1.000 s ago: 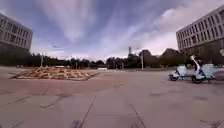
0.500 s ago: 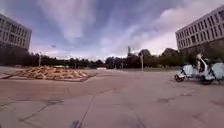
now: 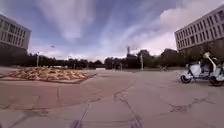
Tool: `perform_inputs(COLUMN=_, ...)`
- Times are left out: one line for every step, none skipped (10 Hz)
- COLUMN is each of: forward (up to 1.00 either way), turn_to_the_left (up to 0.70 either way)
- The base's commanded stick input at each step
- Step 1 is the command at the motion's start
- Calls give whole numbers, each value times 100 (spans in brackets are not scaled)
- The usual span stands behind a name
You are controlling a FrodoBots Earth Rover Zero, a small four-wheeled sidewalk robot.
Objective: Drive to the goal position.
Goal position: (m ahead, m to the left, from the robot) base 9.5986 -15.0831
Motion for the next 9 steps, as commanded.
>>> perform_inputs(forward=100, turn_to_the_left=0)
perform_inputs(forward=100, turn_to_the_left=-2)
perform_inputs(forward=100, turn_to_the_left=-27)
perform_inputs(forward=100, turn_to_the_left=-17)
perform_inputs(forward=100, turn_to_the_left=-3)
perform_inputs(forward=100, turn_to_the_left=0)
perform_inputs(forward=100, turn_to_the_left=-30)
perform_inputs(forward=100, turn_to_the_left=-30)
perform_inputs(forward=100, turn_to_the_left=-30)
